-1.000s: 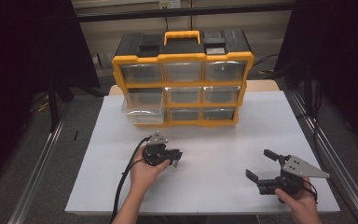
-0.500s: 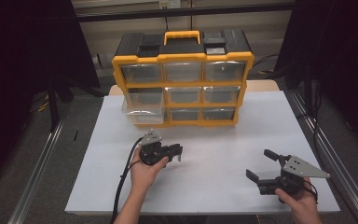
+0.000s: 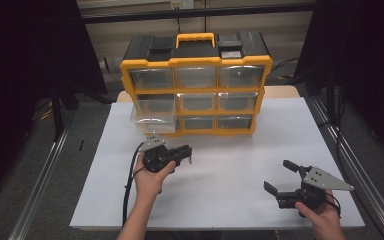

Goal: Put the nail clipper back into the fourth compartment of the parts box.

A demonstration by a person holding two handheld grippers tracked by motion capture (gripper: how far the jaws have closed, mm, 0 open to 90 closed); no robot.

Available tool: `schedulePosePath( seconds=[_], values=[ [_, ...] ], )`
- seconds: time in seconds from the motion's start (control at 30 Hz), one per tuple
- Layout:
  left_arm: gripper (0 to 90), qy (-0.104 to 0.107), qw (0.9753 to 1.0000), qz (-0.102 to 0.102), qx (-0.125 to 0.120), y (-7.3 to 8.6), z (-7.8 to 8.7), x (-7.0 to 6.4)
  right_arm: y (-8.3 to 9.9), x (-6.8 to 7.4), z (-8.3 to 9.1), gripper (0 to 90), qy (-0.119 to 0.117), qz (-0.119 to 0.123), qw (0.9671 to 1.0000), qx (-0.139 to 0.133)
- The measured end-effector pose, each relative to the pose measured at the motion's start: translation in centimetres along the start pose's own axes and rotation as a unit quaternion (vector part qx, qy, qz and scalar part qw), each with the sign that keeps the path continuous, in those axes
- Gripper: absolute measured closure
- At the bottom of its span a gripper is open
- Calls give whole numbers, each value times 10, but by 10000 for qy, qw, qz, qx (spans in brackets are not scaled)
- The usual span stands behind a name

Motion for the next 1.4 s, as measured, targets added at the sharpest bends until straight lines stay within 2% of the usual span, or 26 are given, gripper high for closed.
schedulePosePath(
  seconds=[0.07,0.1,0.13,0.23,0.27,0.3,0.43,0.63,0.67,0.7,0.73,1.07,1.1,1.4],
  values=[
    [797,8,10000,-27,0,-2,1,0,0,0,0,10,-16,-8,10000,6],
    [797,-89,10000,-19,25,-4,2,-1,0,0,0,10,-16,-8,10000,6],
    [796,-12,10000,-9,-17,-6,3,-1,0,0,0,10,-12,-17,10000,10],
    [796,-30,10000,-63,-34,-11,5,-2,0,0,0,10,-5,0,10000,7],
    [797,-103,9999,-63,-40,-13,6,-4,0,0,0,10,-5,0,10000,7],
    [797,-16,9999,-69,-75,-15,7,-4,0,0,0,10,-10,-5,10000,-3],
    [796,-132,9999,-94,-52,-23,9,-6,0,0,0,10,-12,0,10000,3],
    [796,-124,9998,-83,-121,-33,13,-8,0,0,0,10,-7,-7,10000,0],
    [796,-72,9998,-132,-106,-35,14,-7,0,0,0,10,-13,-8,10000,-1],
    [796,-160,9997,-107,-132,-38,16,-9,0,0,0,10,-21,-7,10000,5],
    [796,-120,9997,-178,-104,-39,17,-8,0,0,0,10,-23,-8,10000,6],
    [796,-114,9996,-164,-200,-55,22,-12,0,0,0,10,-15,-6,10000,-1],
    [796,-181,9995,-196,-163,-57,23,-12,0,0,0,10,-15,-6,10000,-1],
    [796,-221,9992,-251,-226,-72,27,-15,0,0,0,10,-15,-9,10000,-3]
  ],
)
Point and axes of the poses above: each handheld gripper's, and its own axes: z roughly backward along the jaws, y roughly out of its underside, x roughly to its left, the point moved 1 cm from there along -z, roughly forward along the jaws, and after that the axes turned 3 degrees about z, right-handed, at the moved point
